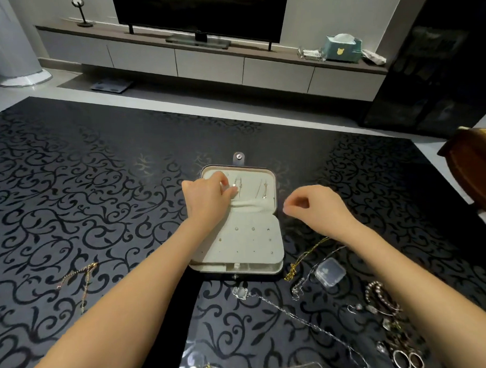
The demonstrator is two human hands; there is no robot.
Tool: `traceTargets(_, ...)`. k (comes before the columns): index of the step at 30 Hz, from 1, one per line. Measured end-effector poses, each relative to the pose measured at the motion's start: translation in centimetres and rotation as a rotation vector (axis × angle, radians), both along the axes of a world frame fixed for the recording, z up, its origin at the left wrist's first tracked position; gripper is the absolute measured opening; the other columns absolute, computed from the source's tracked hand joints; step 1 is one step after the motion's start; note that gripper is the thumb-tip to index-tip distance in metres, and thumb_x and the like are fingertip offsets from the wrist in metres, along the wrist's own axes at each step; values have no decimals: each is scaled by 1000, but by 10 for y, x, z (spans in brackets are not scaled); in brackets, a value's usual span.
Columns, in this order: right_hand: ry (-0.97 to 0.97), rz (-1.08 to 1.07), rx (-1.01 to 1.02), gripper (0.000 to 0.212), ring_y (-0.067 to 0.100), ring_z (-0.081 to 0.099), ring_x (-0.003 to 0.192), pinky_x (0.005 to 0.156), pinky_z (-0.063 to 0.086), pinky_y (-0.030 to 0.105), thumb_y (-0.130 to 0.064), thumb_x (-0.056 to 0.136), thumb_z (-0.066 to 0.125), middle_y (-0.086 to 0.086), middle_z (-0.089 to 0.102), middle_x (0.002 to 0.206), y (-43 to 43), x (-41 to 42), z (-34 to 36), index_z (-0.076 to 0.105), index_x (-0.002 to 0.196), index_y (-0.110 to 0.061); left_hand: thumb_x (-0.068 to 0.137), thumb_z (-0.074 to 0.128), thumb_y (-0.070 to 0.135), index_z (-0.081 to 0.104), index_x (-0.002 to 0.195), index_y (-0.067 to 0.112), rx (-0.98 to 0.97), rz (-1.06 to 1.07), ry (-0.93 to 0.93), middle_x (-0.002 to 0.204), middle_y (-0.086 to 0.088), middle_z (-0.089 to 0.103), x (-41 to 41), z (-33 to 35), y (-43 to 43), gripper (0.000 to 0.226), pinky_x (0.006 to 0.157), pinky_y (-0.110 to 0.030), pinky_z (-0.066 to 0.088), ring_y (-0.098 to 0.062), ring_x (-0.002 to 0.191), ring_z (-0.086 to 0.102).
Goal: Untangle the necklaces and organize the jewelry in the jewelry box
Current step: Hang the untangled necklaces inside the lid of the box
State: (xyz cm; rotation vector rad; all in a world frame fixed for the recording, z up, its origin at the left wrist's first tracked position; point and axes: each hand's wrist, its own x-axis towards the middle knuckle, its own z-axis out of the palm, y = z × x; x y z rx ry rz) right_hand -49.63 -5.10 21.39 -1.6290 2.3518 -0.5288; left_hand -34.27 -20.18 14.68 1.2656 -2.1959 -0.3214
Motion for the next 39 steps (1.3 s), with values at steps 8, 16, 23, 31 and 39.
traceTargets(8, 1, 135, 133, 13, 7, 58, 86, 78, 45, 26, -36, 85, 61, -14, 63, 81, 67, 62, -19, 71, 84, -27, 93, 48, 43, 63, 97, 25, 55, -86, -251, 97, 5, 69, 9, 17, 4, 24, 77, -35, 22, -21, 92, 61)
traceTargets(16, 75, -38, 216, 12, 14, 60, 93, 74, 42, 26, -33, 89, 56, -10, 63, 87, 115, 71, -22, 66, 91, -27, 80, 59, 28, 68, 76, 24, -269, -325, -52, 78, 6, 66, 49, 66, 73, 11, 69, -32, 28, -24, 77, 60)
traceTargets(23, -6, -156, 352, 12, -3, 54, 76, 66, 40, 18, -27, 83, 65, -13, 63, 78, 191, 45, -7, 63, 72, -32, 67, 68, 32, 68, 69, 26, -184, -832, -161, 65, 7, 59, 43, 38, 173, 6, 60, -29, 34, -20, 64, 58)
traceTargets(31, 204, -39, 348, 29, 11, 44, 115, 86, 36, 24, -44, 83, 63, -11, 55, 109, 210, 46, -28, 59, 111, -37, 71, 75, 29, 73, 81, 26, -59, -949, -264, 77, 3, 63, 6, 7, 222, 10, 68, -32, 28, -26, 77, 57)
traceTargets(39, -16, -21, 358, 9, 8, 43, 85, 71, 31, 22, -35, 85, 64, -14, 43, 73, 213, 32, -39, 59, 78, -32, 82, 67, 42, 71, 96, 37, 38, -951, -260, 86, 5, 58, -9, -8, 234, 16, 72, -30, 15, -20, 87, 49)
